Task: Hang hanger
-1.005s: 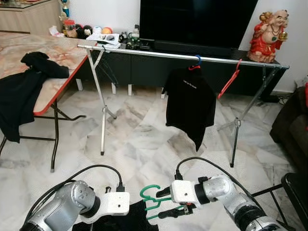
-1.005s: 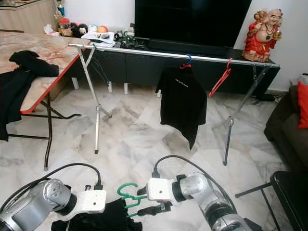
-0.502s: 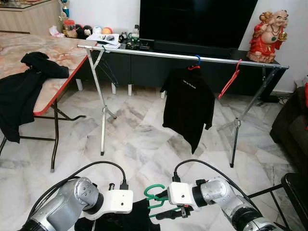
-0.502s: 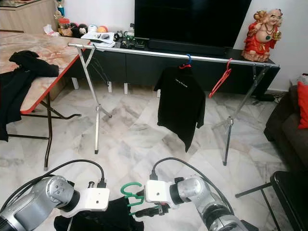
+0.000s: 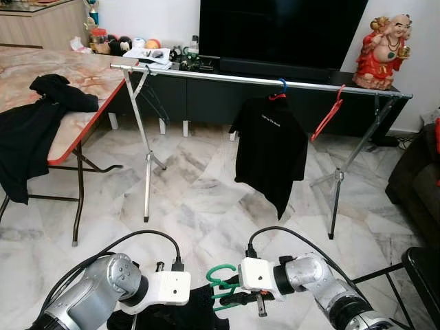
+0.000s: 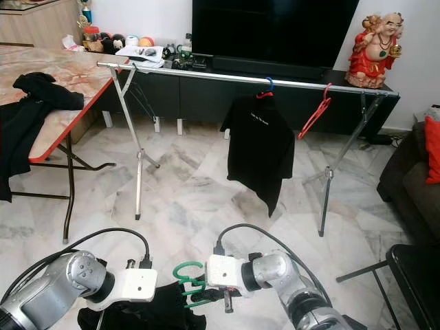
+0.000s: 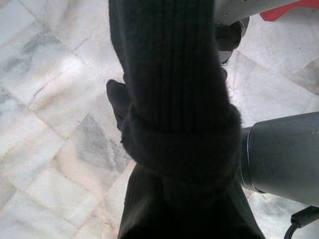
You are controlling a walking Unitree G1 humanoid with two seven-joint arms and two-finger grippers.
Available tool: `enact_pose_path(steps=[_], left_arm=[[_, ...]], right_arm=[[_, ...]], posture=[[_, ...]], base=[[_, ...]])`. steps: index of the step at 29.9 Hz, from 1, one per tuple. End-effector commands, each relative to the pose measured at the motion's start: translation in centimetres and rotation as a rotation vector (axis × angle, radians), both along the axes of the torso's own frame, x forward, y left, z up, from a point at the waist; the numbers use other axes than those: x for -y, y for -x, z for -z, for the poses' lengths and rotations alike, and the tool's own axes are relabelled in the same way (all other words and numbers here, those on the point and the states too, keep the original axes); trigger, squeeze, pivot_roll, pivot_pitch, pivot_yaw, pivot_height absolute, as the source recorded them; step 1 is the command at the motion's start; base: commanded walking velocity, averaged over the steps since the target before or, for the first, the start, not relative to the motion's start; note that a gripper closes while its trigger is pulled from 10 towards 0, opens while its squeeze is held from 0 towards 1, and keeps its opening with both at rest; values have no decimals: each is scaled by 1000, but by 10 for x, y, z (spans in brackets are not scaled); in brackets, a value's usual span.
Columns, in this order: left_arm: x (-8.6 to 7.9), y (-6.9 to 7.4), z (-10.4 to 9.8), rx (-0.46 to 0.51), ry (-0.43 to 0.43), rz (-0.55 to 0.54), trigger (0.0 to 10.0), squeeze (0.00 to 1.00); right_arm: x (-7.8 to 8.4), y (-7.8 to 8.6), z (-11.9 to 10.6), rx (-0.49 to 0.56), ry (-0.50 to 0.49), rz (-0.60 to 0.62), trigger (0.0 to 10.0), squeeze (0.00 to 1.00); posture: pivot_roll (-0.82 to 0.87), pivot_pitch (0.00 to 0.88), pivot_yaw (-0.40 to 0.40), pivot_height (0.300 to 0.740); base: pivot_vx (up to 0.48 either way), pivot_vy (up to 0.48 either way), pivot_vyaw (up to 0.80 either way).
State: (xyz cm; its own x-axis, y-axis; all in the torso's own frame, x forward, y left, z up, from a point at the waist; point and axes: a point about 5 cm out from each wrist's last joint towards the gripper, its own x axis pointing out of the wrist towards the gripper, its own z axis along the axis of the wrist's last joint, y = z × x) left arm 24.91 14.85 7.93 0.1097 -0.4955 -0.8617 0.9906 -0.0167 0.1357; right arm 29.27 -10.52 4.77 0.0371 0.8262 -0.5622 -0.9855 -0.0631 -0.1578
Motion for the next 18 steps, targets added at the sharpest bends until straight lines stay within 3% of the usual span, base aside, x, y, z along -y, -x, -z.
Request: enact_pose_path(steps=[1,18], left_arm=[[7,-3,-7,29,7,38,10000,0],[4,-6,-10,58,-1,56,10000,0]], right_arm=[[3,-2,-2,-11,-14,23,0,0],[2,0,1,-36,-23,34,0,0]], posture=[[190,31,-112,740],[190,22,-111,740]], base=[[0,0,0],[0,0,0]])
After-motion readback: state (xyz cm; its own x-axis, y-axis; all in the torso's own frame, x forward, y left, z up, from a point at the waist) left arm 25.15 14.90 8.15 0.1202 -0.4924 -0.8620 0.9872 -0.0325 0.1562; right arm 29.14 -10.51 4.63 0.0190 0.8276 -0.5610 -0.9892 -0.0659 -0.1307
